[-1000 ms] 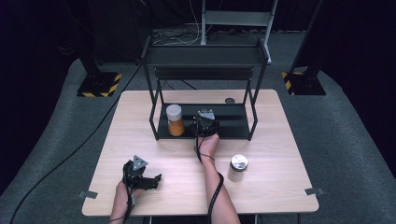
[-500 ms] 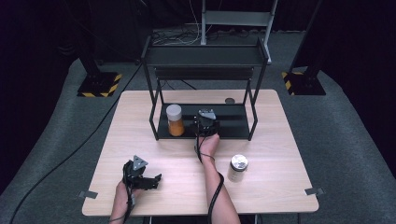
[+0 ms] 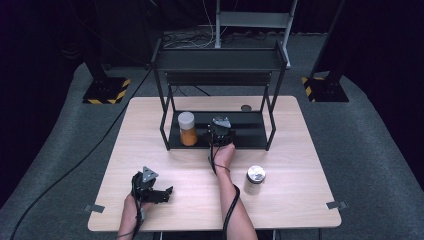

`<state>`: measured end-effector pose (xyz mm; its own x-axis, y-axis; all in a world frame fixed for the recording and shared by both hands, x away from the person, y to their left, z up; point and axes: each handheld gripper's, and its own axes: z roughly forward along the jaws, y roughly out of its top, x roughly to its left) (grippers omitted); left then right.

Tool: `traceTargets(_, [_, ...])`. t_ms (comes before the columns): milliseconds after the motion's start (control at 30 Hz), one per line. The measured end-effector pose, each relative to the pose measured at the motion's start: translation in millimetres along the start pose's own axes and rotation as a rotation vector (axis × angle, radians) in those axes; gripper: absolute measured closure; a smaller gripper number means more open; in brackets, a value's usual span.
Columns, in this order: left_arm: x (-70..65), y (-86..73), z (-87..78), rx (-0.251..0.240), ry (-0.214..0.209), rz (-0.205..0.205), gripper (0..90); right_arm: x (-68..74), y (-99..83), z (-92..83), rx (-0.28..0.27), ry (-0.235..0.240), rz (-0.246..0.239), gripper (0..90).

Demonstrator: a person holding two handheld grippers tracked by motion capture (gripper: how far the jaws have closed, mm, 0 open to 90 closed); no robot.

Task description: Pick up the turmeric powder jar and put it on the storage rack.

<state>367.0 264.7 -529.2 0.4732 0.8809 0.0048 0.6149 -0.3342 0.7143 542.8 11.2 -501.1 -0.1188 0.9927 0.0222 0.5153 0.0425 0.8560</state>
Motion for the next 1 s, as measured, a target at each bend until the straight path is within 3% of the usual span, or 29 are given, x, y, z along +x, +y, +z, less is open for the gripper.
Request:
traceTargets(533, [0.0, 0.0, 0.0, -0.001, 0.0, -0.001, 2.1, -2.0, -0.7, -2.9, 0.042, 0.018, -0.012, 7.8])
traceTargets(1000, [0.0, 0.0, 0.1, -0.001, 0.0, -0.001, 2.1, 1.3, -4.8, -24.2, 0.044, 0.037, -0.059, 2.1])
